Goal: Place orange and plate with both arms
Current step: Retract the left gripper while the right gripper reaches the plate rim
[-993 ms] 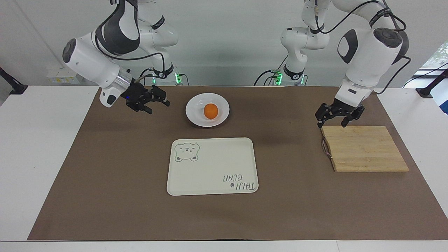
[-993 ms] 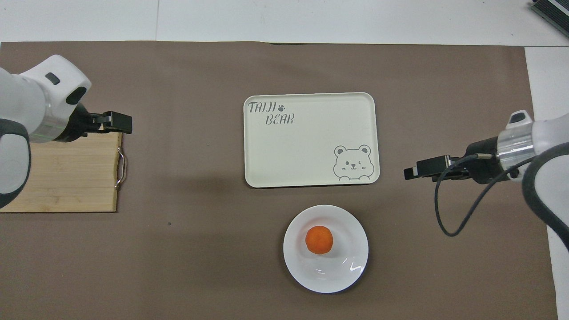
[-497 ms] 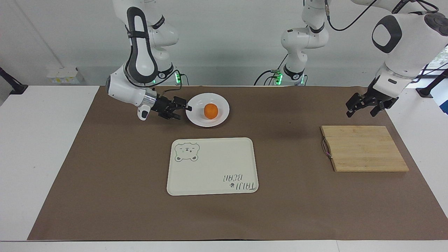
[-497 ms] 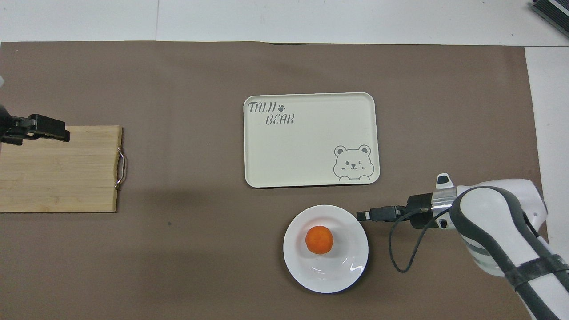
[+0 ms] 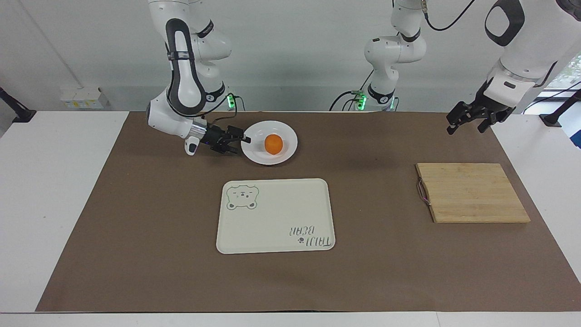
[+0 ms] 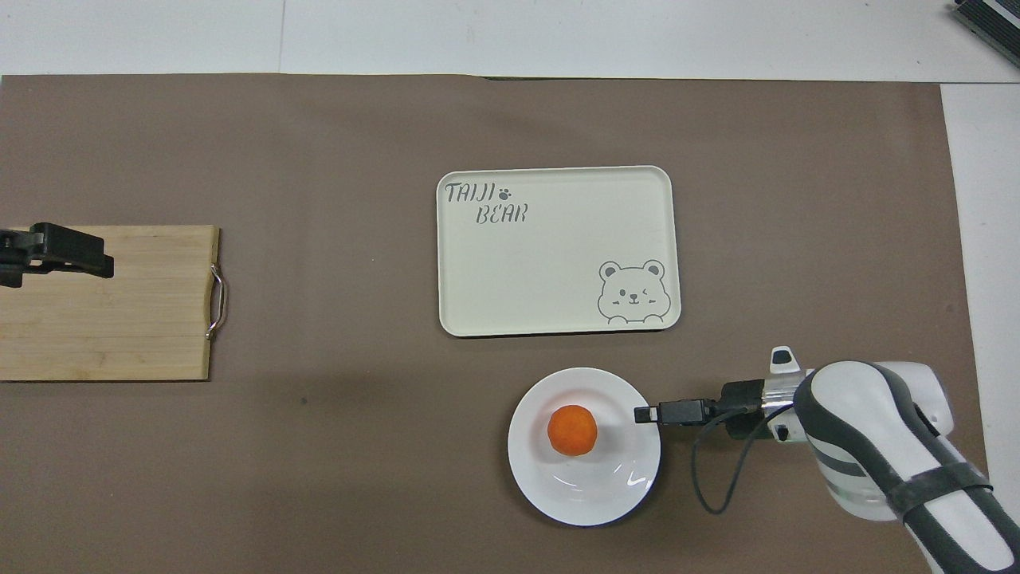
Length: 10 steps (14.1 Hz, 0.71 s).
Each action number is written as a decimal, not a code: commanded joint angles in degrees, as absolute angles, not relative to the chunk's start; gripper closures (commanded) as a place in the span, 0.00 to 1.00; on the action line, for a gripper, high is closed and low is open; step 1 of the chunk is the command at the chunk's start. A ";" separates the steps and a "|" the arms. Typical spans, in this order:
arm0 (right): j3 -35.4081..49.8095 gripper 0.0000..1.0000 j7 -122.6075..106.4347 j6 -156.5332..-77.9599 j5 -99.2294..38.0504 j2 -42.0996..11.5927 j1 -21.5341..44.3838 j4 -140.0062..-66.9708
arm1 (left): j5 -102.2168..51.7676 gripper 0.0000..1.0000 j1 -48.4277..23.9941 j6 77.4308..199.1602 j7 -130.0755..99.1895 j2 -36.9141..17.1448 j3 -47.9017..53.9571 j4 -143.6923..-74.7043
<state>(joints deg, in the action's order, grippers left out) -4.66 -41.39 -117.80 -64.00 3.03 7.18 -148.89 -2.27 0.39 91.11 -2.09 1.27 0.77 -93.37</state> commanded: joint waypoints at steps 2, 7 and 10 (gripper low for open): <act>-4.57 0.00 -43.77 -117.69 -66.62 5.36 7.29 -152.40 | -1.84 0.00 0.35 85.28 -2.81 0.10 0.53 -89.85; -4.57 0.00 -43.68 -118.48 -70.84 4.39 10.46 -152.40 | -1.93 0.00 0.26 85.52 -3.07 -0.35 0.62 -89.39; -4.66 0.71 -43.77 -118.65 -70.84 4.31 10.54 -152.40 | -1.93 0.00 0.44 85.25 -2.99 -0.35 0.53 -89.39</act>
